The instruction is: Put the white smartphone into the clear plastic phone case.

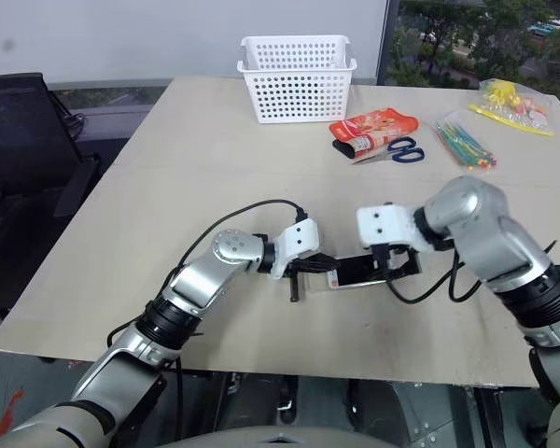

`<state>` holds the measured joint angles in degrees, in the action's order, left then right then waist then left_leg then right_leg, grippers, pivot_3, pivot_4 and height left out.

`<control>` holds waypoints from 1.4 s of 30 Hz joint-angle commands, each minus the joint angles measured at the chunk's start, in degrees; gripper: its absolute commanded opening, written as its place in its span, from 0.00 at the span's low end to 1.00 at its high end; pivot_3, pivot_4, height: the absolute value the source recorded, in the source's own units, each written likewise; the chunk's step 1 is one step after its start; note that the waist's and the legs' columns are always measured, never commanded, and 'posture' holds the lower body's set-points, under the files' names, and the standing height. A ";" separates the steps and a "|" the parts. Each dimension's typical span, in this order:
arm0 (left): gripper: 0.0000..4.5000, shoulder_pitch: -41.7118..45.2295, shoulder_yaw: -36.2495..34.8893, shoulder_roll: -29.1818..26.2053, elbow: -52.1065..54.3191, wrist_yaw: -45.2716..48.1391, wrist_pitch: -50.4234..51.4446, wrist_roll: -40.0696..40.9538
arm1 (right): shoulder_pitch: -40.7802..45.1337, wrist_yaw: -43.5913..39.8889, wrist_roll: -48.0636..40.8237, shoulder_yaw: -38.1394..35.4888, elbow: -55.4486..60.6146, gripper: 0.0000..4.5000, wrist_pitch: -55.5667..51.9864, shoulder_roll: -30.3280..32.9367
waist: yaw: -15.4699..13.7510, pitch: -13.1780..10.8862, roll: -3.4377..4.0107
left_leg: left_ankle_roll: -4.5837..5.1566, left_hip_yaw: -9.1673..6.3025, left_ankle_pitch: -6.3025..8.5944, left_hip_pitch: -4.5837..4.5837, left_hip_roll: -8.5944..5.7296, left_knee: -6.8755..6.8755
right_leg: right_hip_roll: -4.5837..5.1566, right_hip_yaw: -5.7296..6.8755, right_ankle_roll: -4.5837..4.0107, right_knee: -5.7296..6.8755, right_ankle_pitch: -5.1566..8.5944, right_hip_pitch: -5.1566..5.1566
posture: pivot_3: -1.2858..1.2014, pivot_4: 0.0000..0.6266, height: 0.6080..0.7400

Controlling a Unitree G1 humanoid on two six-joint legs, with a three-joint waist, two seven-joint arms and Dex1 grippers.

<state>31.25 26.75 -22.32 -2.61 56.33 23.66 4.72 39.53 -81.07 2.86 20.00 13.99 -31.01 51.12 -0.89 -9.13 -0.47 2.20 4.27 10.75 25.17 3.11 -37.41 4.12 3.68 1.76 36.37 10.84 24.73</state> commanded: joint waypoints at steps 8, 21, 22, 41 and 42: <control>0.00 7.27 -12.35 -12.87 16.57 2.00 22.27 7.31 | -7.26 0.79 1.78 -1.78 -4.51 0.31 6.47 8.99 | 0.49 -0.21 -0.06 | 0.15 -0.01 -0.09 0.37 0.03 0.03 | -0.08 -0.03 -0.02 0.05 0.01 0.42 | 0.52 0.24 1.00; 0.00 -2.42 -2.52 -15.57 21.58 1.51 31.04 9.08 | -5.75 1.21 5.79 3.36 -7.74 0.02 8.11 3.38 | -0.08 -0.34 -0.18 | 0.21 0.26 -0.13 0.67 -0.04 0.00 | -0.18 -0.39 0.02 0.16 0.03 0.83 | 0.52 0.24 1.00; 0.00 -2.47 -2.18 -14.37 20.99 0.56 31.17 8.96 | -5.93 1.24 5.82 3.47 -7.35 0.02 7.86 3.22 | -0.07 -0.33 -0.18 | 0.21 0.25 -0.13 0.66 -0.05 -0.02 | -0.16 -0.39 0.02 0.16 0.02 0.82 | 0.52 0.24 1.00; 0.00 -2.45 -0.87 -7.54 10.37 -6.96 17.34 1.03 | -3.92 4.15 5.43 6.06 1.56 0.02 -5.19 -9.45 | 0.50 -0.19 -0.13 | -0.08 -0.06 0.05 -0.61 0.06 0.10 | 0.02 -0.15 0.00 0.13 0.02 -0.07 | 0.52 0.24 1.00; 0.00 -2.50 -1.55 -8.32 10.42 -6.74 17.06 0.92 | -3.98 4.39 5.44 5.01 1.08 0.02 -5.06 -8.65 | 0.61 -0.19 -0.12 | -0.08 -0.15 0.05 -0.64 0.07 0.11 | 0.07 -0.01 0.00 0.07 0.02 -0.06 | 0.52 0.24 1.00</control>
<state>28.72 24.68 -31.11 9.41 51.47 41.80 7.90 34.01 -76.93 11.81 26.03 10.03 -37.51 44.77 -0.29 -9.32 -0.59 2.12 4.03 10.79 24.52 3.19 -37.26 4.22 3.80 1.76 36.37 10.86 24.68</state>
